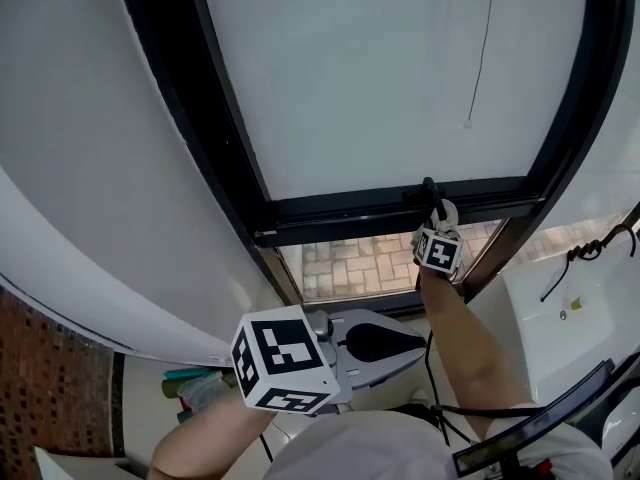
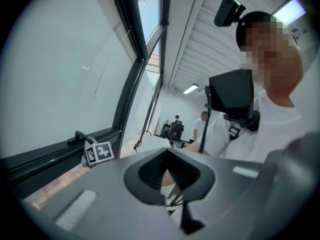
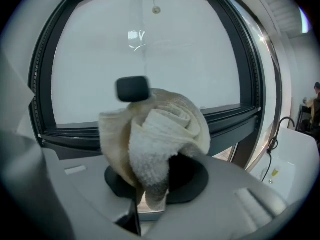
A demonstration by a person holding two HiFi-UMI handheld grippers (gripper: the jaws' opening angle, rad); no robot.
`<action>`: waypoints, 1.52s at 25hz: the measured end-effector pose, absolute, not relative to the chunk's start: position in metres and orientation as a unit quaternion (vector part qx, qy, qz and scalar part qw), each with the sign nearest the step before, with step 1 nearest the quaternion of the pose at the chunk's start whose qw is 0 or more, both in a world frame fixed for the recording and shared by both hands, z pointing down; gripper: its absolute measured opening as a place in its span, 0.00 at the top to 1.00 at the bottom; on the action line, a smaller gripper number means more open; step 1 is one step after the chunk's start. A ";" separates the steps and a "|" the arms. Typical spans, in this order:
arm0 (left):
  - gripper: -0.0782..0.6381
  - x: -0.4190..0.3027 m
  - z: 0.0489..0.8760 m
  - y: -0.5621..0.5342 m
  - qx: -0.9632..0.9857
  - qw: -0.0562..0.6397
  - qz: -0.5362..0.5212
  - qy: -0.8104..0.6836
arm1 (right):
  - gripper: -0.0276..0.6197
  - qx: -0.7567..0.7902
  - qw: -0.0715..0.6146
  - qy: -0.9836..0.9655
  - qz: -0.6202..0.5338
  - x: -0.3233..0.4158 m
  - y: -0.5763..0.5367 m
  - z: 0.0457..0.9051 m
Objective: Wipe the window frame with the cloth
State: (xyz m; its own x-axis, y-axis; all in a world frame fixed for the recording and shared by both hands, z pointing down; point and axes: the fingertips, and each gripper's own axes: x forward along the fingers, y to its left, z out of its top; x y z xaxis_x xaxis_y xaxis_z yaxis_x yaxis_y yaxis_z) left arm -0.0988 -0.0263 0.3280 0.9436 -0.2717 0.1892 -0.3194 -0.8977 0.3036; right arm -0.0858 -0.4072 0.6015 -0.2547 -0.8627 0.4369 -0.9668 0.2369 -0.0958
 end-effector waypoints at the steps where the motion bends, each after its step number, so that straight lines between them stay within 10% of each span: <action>1: 0.86 -0.103 0.329 -0.022 0.971 0.167 0.074 -0.152 | 0.84 0.583 0.147 -0.778 0.184 -0.104 -0.400 0.604; 20: 0.86 -0.171 0.328 0.015 0.956 0.155 0.054 -0.245 | 0.84 0.364 0.159 -0.893 0.213 -0.393 -0.273 0.594; 31: 0.86 -0.174 0.328 0.019 0.954 0.166 0.059 -0.244 | 0.84 0.279 0.178 -0.920 0.212 -0.414 -0.254 0.582; 38: 0.86 -0.153 0.320 0.002 0.969 0.136 0.048 -0.202 | 0.84 0.116 0.280 -0.946 -0.118 -0.370 -0.228 0.408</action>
